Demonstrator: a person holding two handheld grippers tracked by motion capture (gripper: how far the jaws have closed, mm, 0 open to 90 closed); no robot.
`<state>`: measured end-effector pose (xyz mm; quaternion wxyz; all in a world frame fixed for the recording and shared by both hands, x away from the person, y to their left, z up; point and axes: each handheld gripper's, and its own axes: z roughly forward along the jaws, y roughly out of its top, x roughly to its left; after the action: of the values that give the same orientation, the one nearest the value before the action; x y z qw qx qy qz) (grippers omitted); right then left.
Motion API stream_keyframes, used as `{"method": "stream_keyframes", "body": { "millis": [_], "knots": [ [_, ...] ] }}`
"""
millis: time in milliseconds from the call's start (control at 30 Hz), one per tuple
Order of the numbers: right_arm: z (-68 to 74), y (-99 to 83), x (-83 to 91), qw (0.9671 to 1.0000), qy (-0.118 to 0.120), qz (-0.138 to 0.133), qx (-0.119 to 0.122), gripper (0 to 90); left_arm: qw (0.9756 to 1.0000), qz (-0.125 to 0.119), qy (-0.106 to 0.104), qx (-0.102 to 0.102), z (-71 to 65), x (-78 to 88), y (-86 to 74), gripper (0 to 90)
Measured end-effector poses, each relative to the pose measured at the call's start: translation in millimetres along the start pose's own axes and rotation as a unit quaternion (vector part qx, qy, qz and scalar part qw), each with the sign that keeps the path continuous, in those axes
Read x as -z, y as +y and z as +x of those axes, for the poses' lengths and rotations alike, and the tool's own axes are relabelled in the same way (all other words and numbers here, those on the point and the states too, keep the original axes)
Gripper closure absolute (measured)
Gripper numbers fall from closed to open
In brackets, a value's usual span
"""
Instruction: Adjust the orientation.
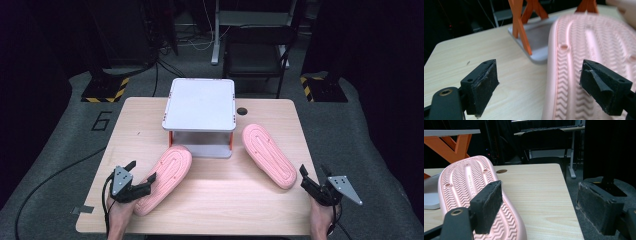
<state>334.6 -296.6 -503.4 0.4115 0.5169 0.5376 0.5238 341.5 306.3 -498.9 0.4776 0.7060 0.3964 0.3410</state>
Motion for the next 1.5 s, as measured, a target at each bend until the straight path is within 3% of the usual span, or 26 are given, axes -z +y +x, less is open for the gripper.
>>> {"method": "stream_keyframes", "body": {
  "millis": [67, 367, 567, 933, 1200, 1233, 1433, 1500],
  "knots": [
    [0.1, 0.0, -0.1, 1.0, 0.0, 0.0, -0.001, 20.3, 1.0, 0.0, 0.004, -0.002, 1.5, -0.5, 0.0, 14.7],
    [-0.2, -0.3, -0.1, 1.0, -0.002, 0.002, 0.005, 20.4, 0.9987, 0.011, 0.042, 0.028, 19.1, -1.7, -6.3, 15.5],
    [1.0, -0.8, -0.8, 1.0, -0.001, 0.004, 0.003, 20.5, 0.9973, 0.024, 0.061, 0.034, 32.1, -6.3, -9.8, 15.6],
    [-0.2, -1.0, 0.9, 1.0, -0.007, 0.001, 0.004, 20.6, 0.9942, 0.047, 0.074, 0.063, 59.6, -19.0, -15.9, 17.2],
    [0.9, -0.8, 0.3, 1.0, -0.003, 0.001, 0.005, 20.7, 0.9936, 0.047, 0.076, 0.069, 67.1, -18.8, -19.1, 18.3],
    [1.1, -0.8, 0.2, 1.0, -0.003, 0.002, 0.006, 20.8, 0.994, 0.05, 0.077, 0.061, 68.4, -17.3, -18.5, 18.3],
    [0.6, -0.5, 0.6, 1.0, -0.006, -0.001, 0.005, 20.8, 0.992, 0.007, 0.1, 0.077, 70.0, 1.5, -1.5, 18.3],
    [0.1, -0.5, 0.4, 1.0, -0.004, 0.001, 0.005, 20.8, 0.9938, -0.01, 0.093, 0.06, 65.6, 10.1, 11.1, 18.3]
  ]
}}
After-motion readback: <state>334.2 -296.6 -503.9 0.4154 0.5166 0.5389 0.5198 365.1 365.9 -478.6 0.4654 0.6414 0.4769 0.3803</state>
